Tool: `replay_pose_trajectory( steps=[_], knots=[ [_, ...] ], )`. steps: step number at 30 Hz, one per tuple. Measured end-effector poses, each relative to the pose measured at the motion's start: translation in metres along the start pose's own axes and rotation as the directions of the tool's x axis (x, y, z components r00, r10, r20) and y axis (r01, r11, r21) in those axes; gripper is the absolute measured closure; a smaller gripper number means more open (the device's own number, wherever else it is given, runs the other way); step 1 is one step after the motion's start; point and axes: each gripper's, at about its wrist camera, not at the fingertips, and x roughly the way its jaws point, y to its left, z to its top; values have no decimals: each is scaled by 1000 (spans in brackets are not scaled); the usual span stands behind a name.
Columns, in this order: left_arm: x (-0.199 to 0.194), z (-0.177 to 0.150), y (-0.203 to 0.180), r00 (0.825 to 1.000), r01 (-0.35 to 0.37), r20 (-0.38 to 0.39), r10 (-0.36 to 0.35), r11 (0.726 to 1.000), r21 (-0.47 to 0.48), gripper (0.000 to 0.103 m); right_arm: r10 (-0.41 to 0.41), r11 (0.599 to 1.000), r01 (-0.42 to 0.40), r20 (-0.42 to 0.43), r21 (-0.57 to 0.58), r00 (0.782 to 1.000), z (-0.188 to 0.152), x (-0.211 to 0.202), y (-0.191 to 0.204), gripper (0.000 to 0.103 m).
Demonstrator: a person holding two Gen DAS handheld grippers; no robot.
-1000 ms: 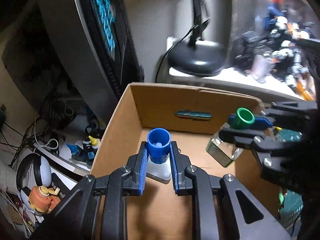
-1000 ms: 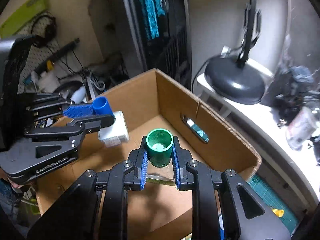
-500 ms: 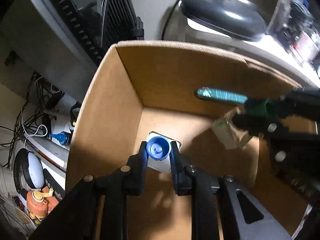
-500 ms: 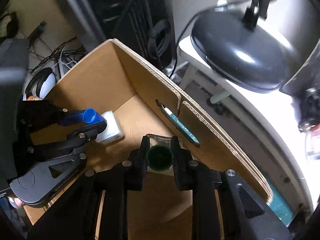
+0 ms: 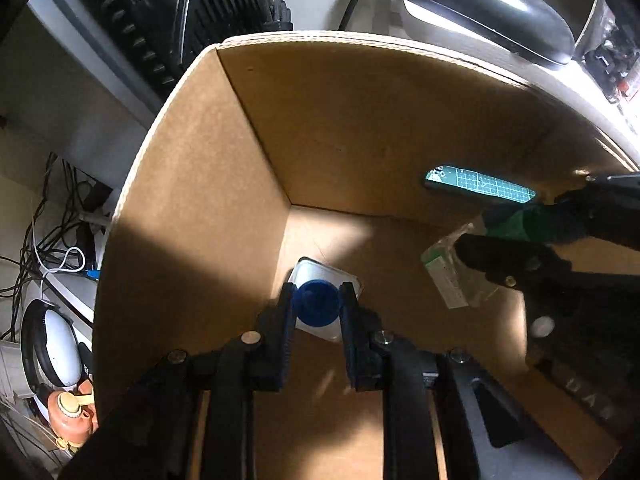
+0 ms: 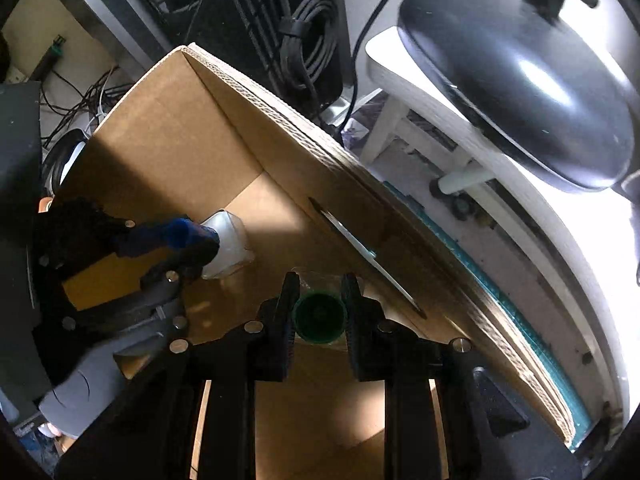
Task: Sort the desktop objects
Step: 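Lower both bottles into the box and open both grippers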
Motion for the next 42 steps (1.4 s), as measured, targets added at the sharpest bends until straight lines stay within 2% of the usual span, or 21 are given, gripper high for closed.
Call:
replay_pose_trajectory(
  steps=[17,20,28,31,33,35,37,41,42],
  knots=[
    [-11,2,-8,1000,-3,-18,3,1000,21,82,36,999,-32,-104,38,994,-6,-1,-6,83],
    [-16,2,-12,1000,-17,-23,18,999,39,81,49,998,-44,-107,42,993,-6,-5,-4,83],
    [-43,-2,-21,999,-45,-16,46,997,70,80,101,994,-97,-87,48,991,-12,-30,-2,75],
    [-59,-6,-25,999,-52,12,51,995,84,74,121,992,-119,-59,50,991,-16,-50,-2,72],
    [-72,-9,-26,999,-40,33,37,996,82,49,135,990,-133,-40,51,990,-20,-63,-2,70],
    [-87,-14,-27,998,-21,56,16,997,75,47,154,987,-153,-16,48,988,-22,-77,1,67],
    [-98,-19,-33,996,-31,89,24,996,78,46,167,985,-167,9,42,986,-25,-92,4,65],
    [-119,-35,-26,986,-33,166,19,996,83,46,192,980,-194,69,34,979,-32,-121,1,64],
    [-122,-35,-25,983,-36,184,20,996,84,46,197,979,-201,89,31,976,-38,-114,-3,64]
  ],
)
